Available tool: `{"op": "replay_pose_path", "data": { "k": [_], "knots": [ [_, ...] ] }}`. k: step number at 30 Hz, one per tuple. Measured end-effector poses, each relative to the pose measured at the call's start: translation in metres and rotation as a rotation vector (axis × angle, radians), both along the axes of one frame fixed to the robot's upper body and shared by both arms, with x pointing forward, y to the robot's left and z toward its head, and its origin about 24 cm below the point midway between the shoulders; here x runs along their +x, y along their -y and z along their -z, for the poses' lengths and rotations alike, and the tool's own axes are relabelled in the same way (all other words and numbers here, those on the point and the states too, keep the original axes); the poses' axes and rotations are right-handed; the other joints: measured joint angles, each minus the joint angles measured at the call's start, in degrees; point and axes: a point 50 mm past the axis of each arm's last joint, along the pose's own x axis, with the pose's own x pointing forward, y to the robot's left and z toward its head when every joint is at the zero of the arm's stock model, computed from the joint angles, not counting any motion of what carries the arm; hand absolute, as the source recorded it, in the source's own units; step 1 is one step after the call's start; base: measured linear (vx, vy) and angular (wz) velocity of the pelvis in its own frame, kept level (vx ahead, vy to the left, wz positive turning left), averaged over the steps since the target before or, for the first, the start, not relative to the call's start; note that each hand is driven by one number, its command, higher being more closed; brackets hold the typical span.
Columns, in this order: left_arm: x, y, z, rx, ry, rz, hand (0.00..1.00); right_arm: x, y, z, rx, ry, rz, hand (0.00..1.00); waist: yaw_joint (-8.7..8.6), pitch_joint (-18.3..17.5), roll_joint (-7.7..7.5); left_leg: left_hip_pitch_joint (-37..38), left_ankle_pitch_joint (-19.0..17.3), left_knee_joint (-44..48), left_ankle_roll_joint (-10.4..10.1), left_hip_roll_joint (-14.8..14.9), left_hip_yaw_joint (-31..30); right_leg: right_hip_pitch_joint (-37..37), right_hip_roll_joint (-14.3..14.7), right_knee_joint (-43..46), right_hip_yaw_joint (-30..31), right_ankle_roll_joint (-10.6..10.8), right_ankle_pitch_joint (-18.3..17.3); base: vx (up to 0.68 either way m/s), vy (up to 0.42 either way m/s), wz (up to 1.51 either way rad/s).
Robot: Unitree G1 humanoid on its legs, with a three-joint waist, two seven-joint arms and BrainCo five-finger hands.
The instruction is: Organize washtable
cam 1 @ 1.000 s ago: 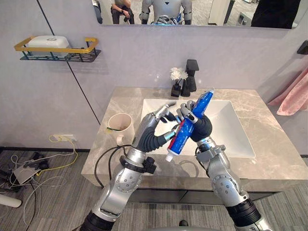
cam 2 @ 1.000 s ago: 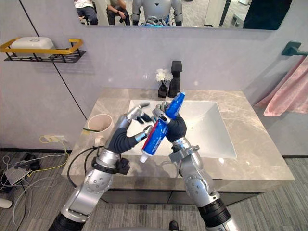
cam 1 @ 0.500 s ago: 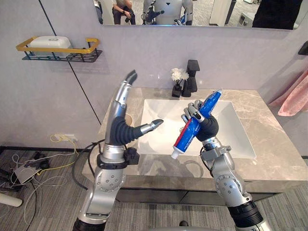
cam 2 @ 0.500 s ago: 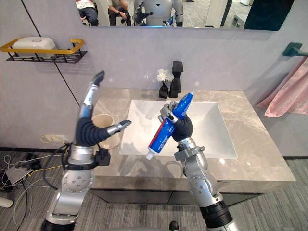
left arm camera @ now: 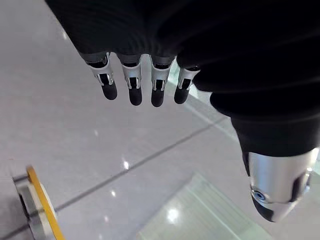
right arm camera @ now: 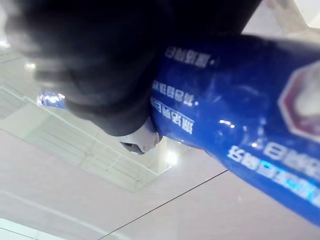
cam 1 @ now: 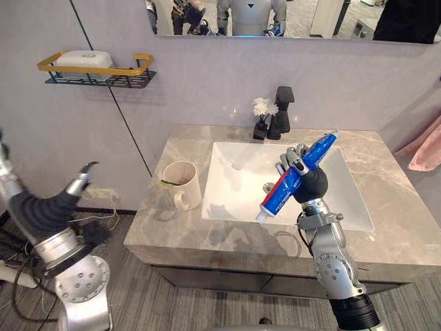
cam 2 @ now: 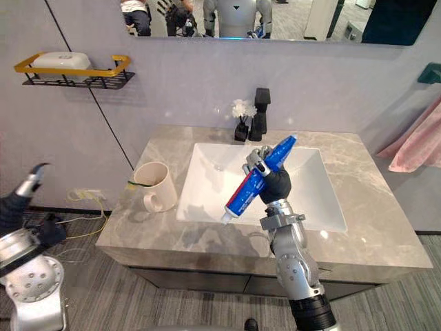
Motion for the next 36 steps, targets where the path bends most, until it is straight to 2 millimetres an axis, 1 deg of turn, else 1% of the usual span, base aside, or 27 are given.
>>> {"op": "replay_pose_path", "data": {
  "k": [2,4,5,6,8,9,11,12,14,15,16,19,20,21,26,30,32,36],
  "knots": [
    [-0.006,-0.008,0.013,-0.066,-0.031,-0.034,0.0,0.0,0.0,0.0,0.004,0.003,0.005,1.0,0.06,0.01,0.01,0.0,0.0,-0.02,0.0,0.0,-0.01,0.0,0.0,0.0,-0.01,0.01,-0.05,0.0,-0.004,0.03],
    [-0.012,-0.021,0.04,-0.219,-0.067,-0.069,0.0,0.0,0.003,-0.001,0.007,0.007,0.019,1.0,0.32,0.03,0.05,-0.02,0.0,-0.09,0.0,0.01,-0.18,0.01,-0.01,0.01,-0.15,0.07,-0.21,0.0,-0.004,0.02],
    [-0.014,-0.024,0.049,-0.268,-0.084,-0.079,0.0,0.0,0.003,-0.001,0.008,0.007,0.021,1.0,0.43,0.02,0.05,-0.02,0.0,-0.09,0.0,0.02,-0.24,0.03,-0.02,0.02,-0.18,0.09,-0.29,0.0,0.0,0.0],
    [-0.015,-0.026,0.056,-0.296,-0.099,-0.082,0.0,0.0,0.003,-0.001,0.008,0.007,0.021,1.0,0.49,0.02,0.05,-0.03,0.0,-0.1,0.0,0.03,-0.28,0.03,-0.03,0.02,-0.21,0.08,-0.33,0.0,0.0,0.0],
    [-0.02,-0.031,0.083,-0.43,-0.152,-0.08,0.0,0.0,0.004,0.0,0.009,0.005,0.025,1.0,1.01,0.03,0.07,-0.06,0.0,-0.09,0.01,0.13,-0.41,0.03,-0.09,0.04,-0.29,0.03,-0.46,0.0,0.0,0.0],
    [-0.021,-0.032,0.09,-0.463,-0.163,-0.08,0.0,0.0,0.004,0.0,0.009,0.003,0.026,1.0,1.14,0.03,0.07,-0.06,0.0,-0.09,0.01,0.16,-0.45,0.04,-0.1,0.06,-0.31,0.05,-0.5,0.0,0.0,0.0],
    [-0.027,-0.029,0.115,-0.572,-0.218,-0.085,0.0,-0.001,0.004,0.0,0.009,0.001,0.027,1.0,1.32,0.03,0.07,-0.14,0.01,-0.09,0.01,0.19,-1.01,0.23,-0.18,0.21,-0.92,0.06,-0.73,0.02,-0.007,0.1],
    [-0.029,-0.028,0.122,-0.593,-0.238,-0.086,0.0,-0.001,0.004,0.0,0.009,0.001,0.027,1.0,1.35,0.02,0.08,-0.13,0.01,-0.07,0.01,0.19,-1.18,0.33,-0.19,0.22,-1.14,0.04,-0.82,0.02,-0.008,0.15],
    [-0.037,-0.024,0.15,-0.681,-0.34,-0.093,0.0,-0.001,0.004,0.0,0.009,0.001,0.028,1.0,1.44,0.02,0.07,-0.04,0.01,-0.03,0.0,0.25,-1.57,0.66,-0.17,0.21,-1.66,0.0,-1.12,0.02,-0.008,0.11],
    [-0.039,-0.023,0.157,-0.708,-0.367,-0.091,0.0,0.0,0.004,0.0,0.01,0.0,0.029,1.0,1.49,0.02,0.07,-0.05,0.01,-0.03,0.0,0.26,-1.62,0.67,-0.16,0.21,-1.7,-0.01,-1.15,0.01,-0.008,0.07],
    [-0.042,-0.019,0.17,-0.75,-0.421,-0.09,0.0,0.0,0.004,0.0,0.01,-0.004,0.03,1.0,1.57,0.01,0.05,-0.08,0.01,-0.04,0.0,0.27,-1.77,0.71,-0.15,0.21,-1.81,-0.01,-1.21,0.01,-0.006,0.05],
    [-0.05,-0.007,0.199,-0.839,-0.551,-0.07,0.0,0.0,0.005,0.001,0.015,-0.01,0.043,1.0,1.57,-0.04,-0.02,-0.08,0.0,-0.04,0.0,0.26,-1.98,0.81,-0.16,0.21,-1.99,0.01,-1.23,0.0,-0.003,0.03],
    [-0.052,-0.004,0.204,-0.853,-0.572,-0.066,0.0,0.0,0.005,0.0,0.016,-0.007,0.046,1.0,1.55,-0.05,-0.04,-0.08,0.01,-0.03,0.0,0.26,-2.0,0.83,-0.16,0.21,-2.01,0.01,-1.23,0.0,0.0,0.0],
    [-0.054,0.002,0.213,-0.883,-0.619,-0.045,0.0,0.0,0.006,-0.001,0.021,0.003,0.057,1.0,1.54,-0.05,-0.05,-0.08,0.01,0.01,0.0,0.25,-2.07,0.88,-0.17,0.21,-2.07,0.01,-1.23,0.0,0.0,0.0],
    [-0.059,0.019,0.235,-0.952,-0.729,-0.002,0.0,0.001,0.006,-0.005,0.005,0.023,0.073,1.0,1.48,-0.04,-0.1,-0.09,0.02,0.06,-0.02,0.27,-2.62,1.08,-0.16,0.04,-2.56,0.0,-1.24,-0.02,-0.006,0.04],
    [-0.061,0.033,0.246,-0.981,-0.802,0.054,0.0,0.004,0.002,-0.011,-0.004,0.044,0.065,1.0,1.49,-0.01,-0.27,-0.1,0.05,0.06,-0.07,0.3,-2.88,1.23,-0.16,0.02,-2.92,-0.02,-1.25,-0.02,-0.006,0.05],
    [-0.062,0.041,0.252,-0.993,-0.851,0.089,0.0,0.007,-0.001,-0.017,-0.023,0.073,0.06,1.0,1.53,-0.01,-0.52,-0.09,0.07,0.09,-0.1,0.3,-3.2,1.4,-0.17,0.02,-3.19,-0.04,-1.28,-0.01,-0.002,0.06],
    [-0.063,0.052,0.258,-0.983,-0.929,0.148,0.0,0.011,-0.001,-0.027,-0.064,0.114,0.065,1.0,1.68,0.0,-1.01,-0.42,0.09,0.41,-0.11,0.3,-3.86,1.54,-0.18,0.02,-3.64,-0.04,-1.29,-0.01,-0.003,0.09]
  ]
}}
